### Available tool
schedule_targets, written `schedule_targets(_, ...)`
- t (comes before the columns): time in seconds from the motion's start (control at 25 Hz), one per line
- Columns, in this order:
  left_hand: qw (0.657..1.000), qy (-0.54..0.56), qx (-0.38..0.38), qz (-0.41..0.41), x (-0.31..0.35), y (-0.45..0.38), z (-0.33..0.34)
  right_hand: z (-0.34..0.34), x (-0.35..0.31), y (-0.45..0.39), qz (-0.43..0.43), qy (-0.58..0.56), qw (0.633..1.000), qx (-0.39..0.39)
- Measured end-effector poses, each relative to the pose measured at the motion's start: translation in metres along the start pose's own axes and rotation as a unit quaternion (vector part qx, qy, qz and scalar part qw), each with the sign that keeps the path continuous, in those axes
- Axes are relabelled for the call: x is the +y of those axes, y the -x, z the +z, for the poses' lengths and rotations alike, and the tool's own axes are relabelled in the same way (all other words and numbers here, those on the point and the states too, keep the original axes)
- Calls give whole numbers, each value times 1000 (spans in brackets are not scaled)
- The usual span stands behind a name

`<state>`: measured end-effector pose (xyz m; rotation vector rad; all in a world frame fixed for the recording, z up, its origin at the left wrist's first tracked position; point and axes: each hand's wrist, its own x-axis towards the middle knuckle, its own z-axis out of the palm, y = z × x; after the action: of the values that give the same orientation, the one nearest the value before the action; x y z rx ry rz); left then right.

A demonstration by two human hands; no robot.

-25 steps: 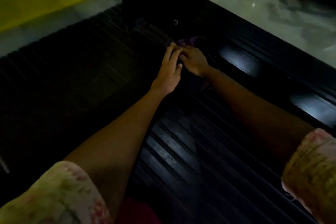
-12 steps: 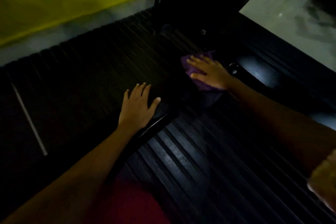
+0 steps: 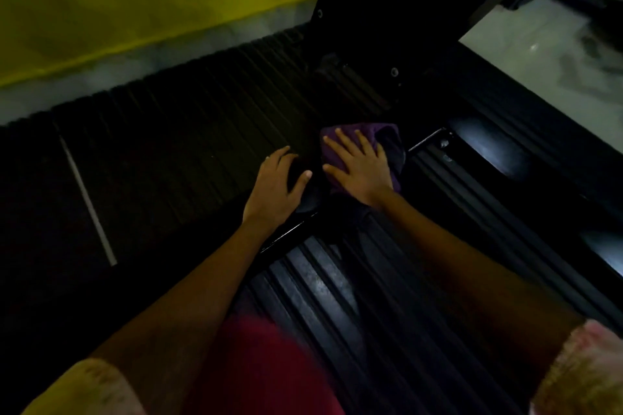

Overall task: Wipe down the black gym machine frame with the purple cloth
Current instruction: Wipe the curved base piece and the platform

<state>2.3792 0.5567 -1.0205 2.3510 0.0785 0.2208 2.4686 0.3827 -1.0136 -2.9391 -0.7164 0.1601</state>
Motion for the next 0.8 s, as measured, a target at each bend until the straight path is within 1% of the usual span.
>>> schedule_targets(0.04,999,37,5,-5,1,2,-4,-5,4,-2,-5,-16,1000,-11)
schedule_targets(0.08,998,55,5,-12,0,3,-9,-8,8,-7,20,-37,999,-4)
schedule_targets(0.16,999,42,-14,-31,-3,12,-22,-8,7,-14,131,-58,989,32)
schedule_targets(0.2,999,10,-24,-36,-8,21,-29,-7,1,-16,170,-49,984,37)
schedule_targets(0.24,998,-40,-27,-38,-16,31,-34,-7,-4,-15,178,-40,983,31)
schedule_targets(0.28,994,-97,-19,-38,-23,42,-39,-7,-11,-12,163,-38,986,28)
schedule_targets(0.32,989,-146,-3,-38,-29,51,-44,-6,-22,-6,134,-36,990,28)
schedule_targets(0.4,980,-188,34,-64,-33,57,-47,4,-47,14,84,-17,996,32)
schedule_targets(0.48,980,-179,41,-81,-32,53,-46,19,-76,32,17,3,999,28)
schedule_targets(0.52,984,-158,43,-76,-32,51,-46,21,-83,40,-39,1,999,17)
schedule_targets(0.56,989,-119,52,-69,-33,51,-47,16,-81,43,-117,-9,993,-4)
schedule_targets(0.6,993,-68,66,-69,-36,51,-48,8,-65,39,-207,-10,978,-30)
schedule_targets(0.64,994,-23,77,-72,-39,51,-49,-3,-43,30,-286,11,956,-55)
schedule_targets(0.68,994,2,82,-73,-42,51,-50,-10,-22,20,-338,55,938,-54)
schedule_targets(0.72,994,11,80,-72,-44,51,-51,-14,-9,10,-366,106,924,-40)
schedule_targets(0.76,995,15,76,-66,-44,51,-51,-13,-3,4,-370,146,917,-28)
schedule_targets(0.8,996,20,72,-57,-43,50,-51,-9,-3,1,-359,164,919,-22)
